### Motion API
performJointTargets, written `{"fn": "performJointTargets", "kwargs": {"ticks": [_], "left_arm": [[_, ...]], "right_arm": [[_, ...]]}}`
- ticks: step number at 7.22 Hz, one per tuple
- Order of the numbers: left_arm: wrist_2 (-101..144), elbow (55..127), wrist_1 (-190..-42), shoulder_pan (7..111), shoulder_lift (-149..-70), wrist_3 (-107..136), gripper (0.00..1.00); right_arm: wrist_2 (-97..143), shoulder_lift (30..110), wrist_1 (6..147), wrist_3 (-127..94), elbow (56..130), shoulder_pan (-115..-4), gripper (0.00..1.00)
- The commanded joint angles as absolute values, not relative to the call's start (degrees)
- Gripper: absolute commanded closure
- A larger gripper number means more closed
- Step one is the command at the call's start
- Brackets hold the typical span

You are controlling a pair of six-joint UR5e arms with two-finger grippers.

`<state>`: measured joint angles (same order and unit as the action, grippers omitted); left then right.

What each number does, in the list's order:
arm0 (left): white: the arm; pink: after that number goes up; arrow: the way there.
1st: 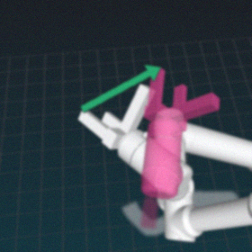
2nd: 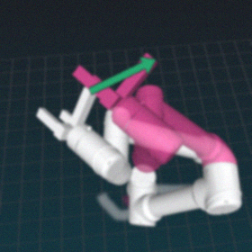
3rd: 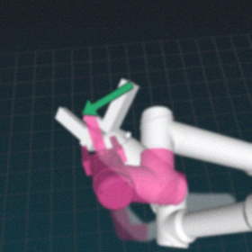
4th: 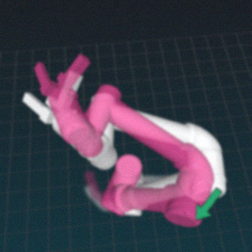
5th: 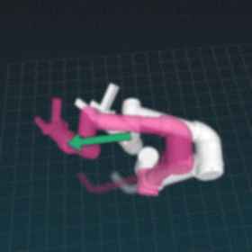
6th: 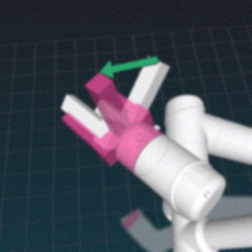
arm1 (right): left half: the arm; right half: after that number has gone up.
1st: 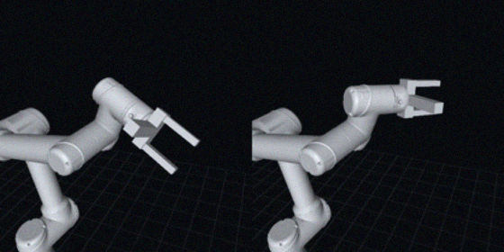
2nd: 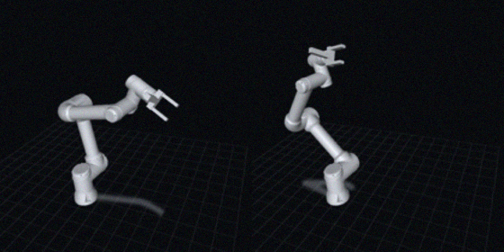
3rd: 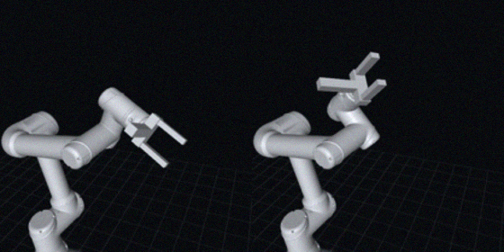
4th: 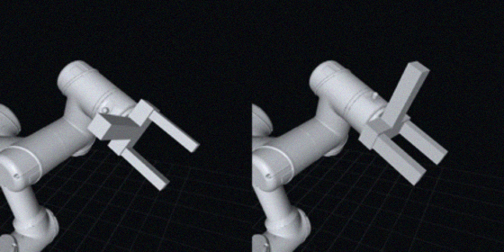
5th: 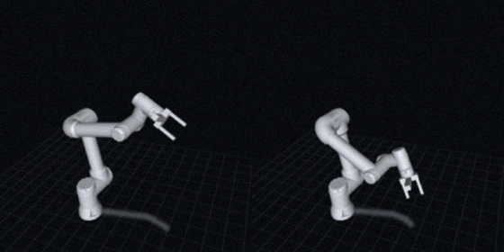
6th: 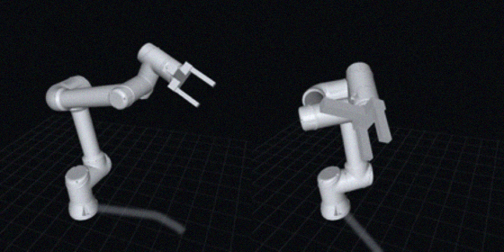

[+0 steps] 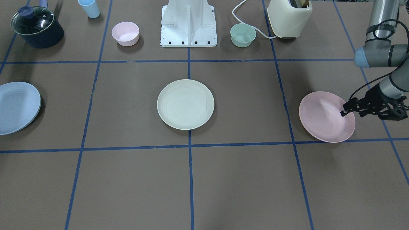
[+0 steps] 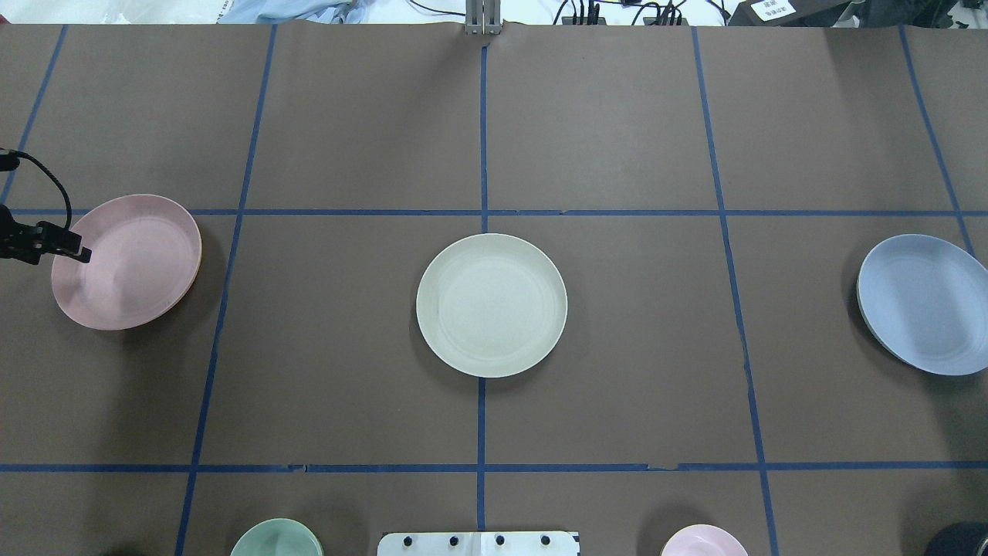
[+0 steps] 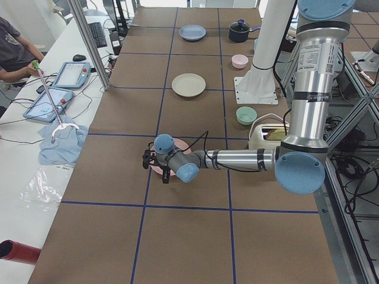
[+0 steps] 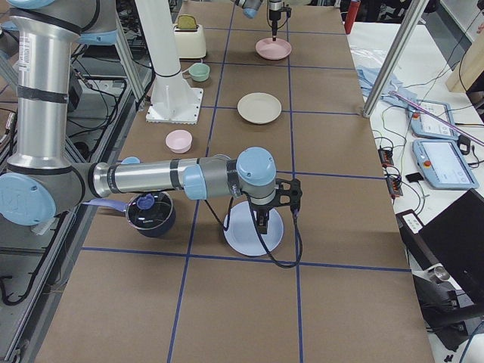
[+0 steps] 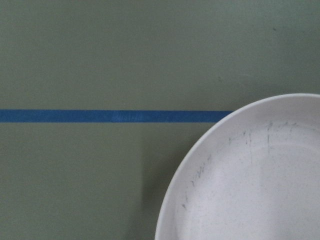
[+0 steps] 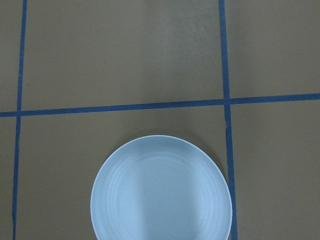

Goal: Stack three plates with pink and blue
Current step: 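Lower the left gripper to the rim of the pink plate and grasp it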

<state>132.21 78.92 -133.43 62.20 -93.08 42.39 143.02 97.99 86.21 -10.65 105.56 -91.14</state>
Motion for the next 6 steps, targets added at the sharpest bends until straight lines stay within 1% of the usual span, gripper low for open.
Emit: {"fn": "performJointTargets", "kwargs": {"ticks": [1,2,3,5,6], "left_arm": [[132.2,78.4,-133.4,61.8,-93.0,42.4,0.45],[132.1,78.1,-133.4,61.8,-92.9,42.3,0.68],[132.2,78.3,-133.4,61.8,-92.9,42.2,1.00],[132.1,79.4,-133.3,62.1,-92.7,42.3,1.00],[132.5,81.5,-133.1,62.7,-92.2,42.4,1.00]], "right_arm": [[143.2,97.9,86.1,-11.4,105.6,-91.1,0.00],[143.3,97.9,86.1,-11.4,105.7,-91.1,0.00],[143.3,97.9,86.2,-11.4,105.7,-91.1,0.00],[143.1,97.7,86.2,-11.4,105.6,-90.5,0.00],[143.1,97.6,86.2,-11.4,105.6,-90.4,0.00]]}}
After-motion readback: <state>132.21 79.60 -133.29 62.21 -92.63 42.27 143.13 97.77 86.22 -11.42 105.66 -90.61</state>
